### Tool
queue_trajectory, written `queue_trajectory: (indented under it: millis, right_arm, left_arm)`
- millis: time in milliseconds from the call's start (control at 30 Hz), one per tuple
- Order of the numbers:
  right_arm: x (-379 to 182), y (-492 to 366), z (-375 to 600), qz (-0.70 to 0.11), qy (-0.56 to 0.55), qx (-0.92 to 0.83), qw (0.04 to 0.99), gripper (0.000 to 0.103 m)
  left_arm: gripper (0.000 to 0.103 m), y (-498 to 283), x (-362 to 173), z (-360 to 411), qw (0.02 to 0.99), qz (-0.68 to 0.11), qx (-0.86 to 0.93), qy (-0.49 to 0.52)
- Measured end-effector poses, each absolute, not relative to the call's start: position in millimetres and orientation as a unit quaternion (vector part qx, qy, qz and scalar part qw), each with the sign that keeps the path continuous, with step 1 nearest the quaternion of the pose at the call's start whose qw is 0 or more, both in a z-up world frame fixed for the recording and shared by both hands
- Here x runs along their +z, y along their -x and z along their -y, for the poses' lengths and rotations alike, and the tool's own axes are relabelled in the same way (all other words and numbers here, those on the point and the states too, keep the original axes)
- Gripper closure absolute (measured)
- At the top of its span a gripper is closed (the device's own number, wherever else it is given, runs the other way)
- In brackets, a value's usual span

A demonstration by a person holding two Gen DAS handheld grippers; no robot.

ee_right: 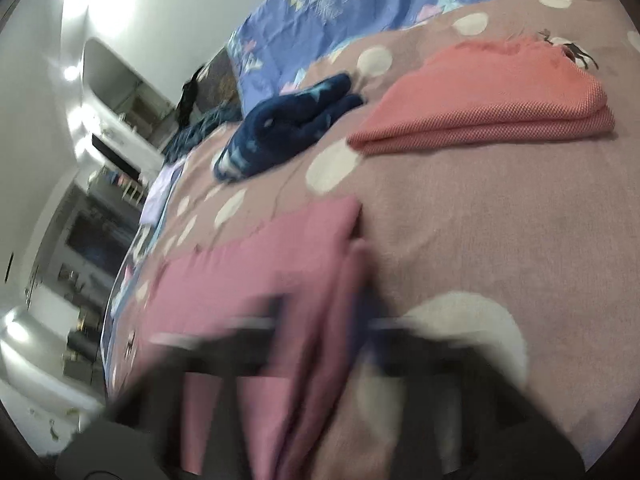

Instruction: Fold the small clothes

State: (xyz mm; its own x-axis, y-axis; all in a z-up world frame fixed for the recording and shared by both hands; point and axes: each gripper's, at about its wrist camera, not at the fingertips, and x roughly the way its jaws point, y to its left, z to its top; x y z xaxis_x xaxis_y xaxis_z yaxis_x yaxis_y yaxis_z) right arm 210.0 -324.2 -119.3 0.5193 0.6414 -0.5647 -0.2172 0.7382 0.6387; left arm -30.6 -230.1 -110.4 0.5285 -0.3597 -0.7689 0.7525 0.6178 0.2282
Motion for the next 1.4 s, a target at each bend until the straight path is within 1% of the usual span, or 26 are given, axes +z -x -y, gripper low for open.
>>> queue_trajectory:
  millis: [67, 167, 200, 267, 333, 367, 500, 633, 667, 700, 767, 867, 900, 933, 967, 1000, 1033, 1067, 1100, 1133, 1167, 1233, 1300, 1367, 1400]
  right_arm:
    - [-118.0, -208.2, 325.3, -0.398, -0.271, 0.247, 0.841, 0.098]
    - [-96.8, -197.6, 331.3, -0.348, -0.294, 0.275, 0.847, 0.098]
    - [-93.7, -196.4, 330.2, -0.339, -0.287, 0.277, 0.852, 0.098]
    - [-101.5, -202.6, 326.2, -0.352, -0.263, 0.255, 0.861, 0.098]
    - [-121.5, -215.5, 327.6, -0.39, -0.27, 0.232, 0.849, 0.098]
    - [-125.5, -217.7, 329.5, -0.394, -0.278, 0.233, 0.844, 0.098]
    - [-117.4, -214.3, 338.4, -0.374, -0.285, 0.22, 0.855, 0.098]
    - [-120.1, -215.4, 347.6, -0.371, -0.306, 0.201, 0.854, 0.097]
    - [-118.1, -212.3, 353.3, -0.362, -0.312, 0.191, 0.857, 0.093]
    - [-116.3, -210.2, 359.9, -0.353, -0.318, 0.183, 0.861, 0.093]
    - [-112.4, -205.0, 373.8, -0.333, -0.334, 0.176, 0.864, 0.092]
    - [-105.7, -197.6, 378.5, -0.31, -0.356, 0.257, 0.843, 0.093]
    - [-98.5, -193.3, 371.5, -0.303, -0.345, 0.306, 0.834, 0.091]
    - [-94.0, -189.5, 364.4, -0.302, -0.327, 0.338, 0.829, 0.088]
    - [-92.8, -186.1, 352.4, -0.305, -0.3, 0.371, 0.825, 0.075]
    - [-95.8, -185.1, 341.1, -0.316, -0.271, 0.369, 0.831, 0.066]
    - [-100.2, -187.9, 329.4, -0.334, -0.238, 0.342, 0.846, 0.066]
    - [-112.0, -193.9, 316.2, -0.368, -0.192, 0.295, 0.861, 0.075]
    - [-119.7, -198.2, 311.5, -0.388, -0.178, 0.279, 0.86, 0.08]
    - [-124.7, -203.0, 310.4, -0.403, -0.18, 0.269, 0.856, 0.081]
    - [-122.3, -202.0, 316.1, -0.39, -0.198, 0.276, 0.856, 0.082]
    - [-122.8, -202.1, 330.2, -0.375, -0.238, 0.276, 0.852, 0.082]
    - [-126.5, -204.4, 338.2, -0.378, -0.263, 0.263, 0.848, 0.088]
    - [-124.9, -202.3, 338.4, -0.379, -0.262, 0.247, 0.853, 0.088]
    - [-123.1, -200.7, 336.0, -0.38, -0.257, 0.242, 0.855, 0.088]
  left_arm:
    - [0.1, 33.0, -109.4, 228.9, 0.828, -0.35, -0.348, -0.266]
    - [0.1, 32.5, -102.1, 222.8, 0.831, -0.351, -0.365, -0.23]
    - [0.1, 30.4, -101.1, 221.3, 0.831, -0.354, -0.367, -0.221]
    - [0.1, 24.4, -103.9, 220.1, 0.828, -0.365, -0.37, -0.209]
    - [0.1, 23.8, -109.9, 223.3, 0.823, -0.373, -0.372, -0.214]
    - [0.1, 24.1, -112.8, 224.9, 0.82, -0.376, -0.372, -0.219]
    - [0.1, 23.6, -113.5, 225.8, 0.817, -0.379, -0.376, -0.218]
    - [0.099, 21.4, -115.4, 223.3, 0.814, -0.389, -0.377, -0.207]
    - [0.097, 22.3, -114.4, 223.3, 0.813, -0.391, -0.381, -0.203]
    - [0.095, 25.0, -114.0, 223.5, 0.811, -0.393, -0.386, -0.199]
    - [0.085, 29.9, -112.7, 224.8, 0.805, -0.396, -0.397, -0.192]
    - [0.079, 36.7, -111.4, 225.3, 0.802, -0.393, -0.403, -0.197]
    - [0.077, 37.7, -111.1, 224.4, 0.802, -0.394, -0.405, -0.195]
    - [0.074, 38.7, -110.4, 221.3, 0.801, -0.397, -0.406, -0.19]
    - [0.07, 39.7, -109.9, 217.5, 0.802, -0.399, -0.404, -0.186]
    - [0.068, 41.5, -108.9, 213.2, 0.804, -0.399, -0.399, -0.185]
    - [0.067, 44.4, -106.3, 207.2, 0.809, -0.395, -0.391, -0.188]
    - [0.064, 47.3, -103.5, 201.0, 0.814, -0.393, -0.384, -0.19]
    - [0.062, 50.3, -99.9, 192.3, 0.82, -0.389, -0.375, -0.189]
    - [0.057, 53.5, -94.5, 180.3, 0.83, -0.384, -0.36, -0.184]
    - [0.051, 55.9, -89.7, 169.4, 0.839, -0.38, -0.346, -0.178]
    - [0.046, 61.5, -80.0, 135.9, 0.865, -0.37, -0.301, -0.158]
    - [0.044, 65.6, -74.5, 103.5, 0.884, -0.368, -0.258, -0.132]
    - [0.039, 73.2, -71.7, 53.8, 0.906, -0.369, -0.189, -0.089]
    - [0.039, 77.3, -71.3, 31.2, 0.912, -0.371, -0.16, -0.069]
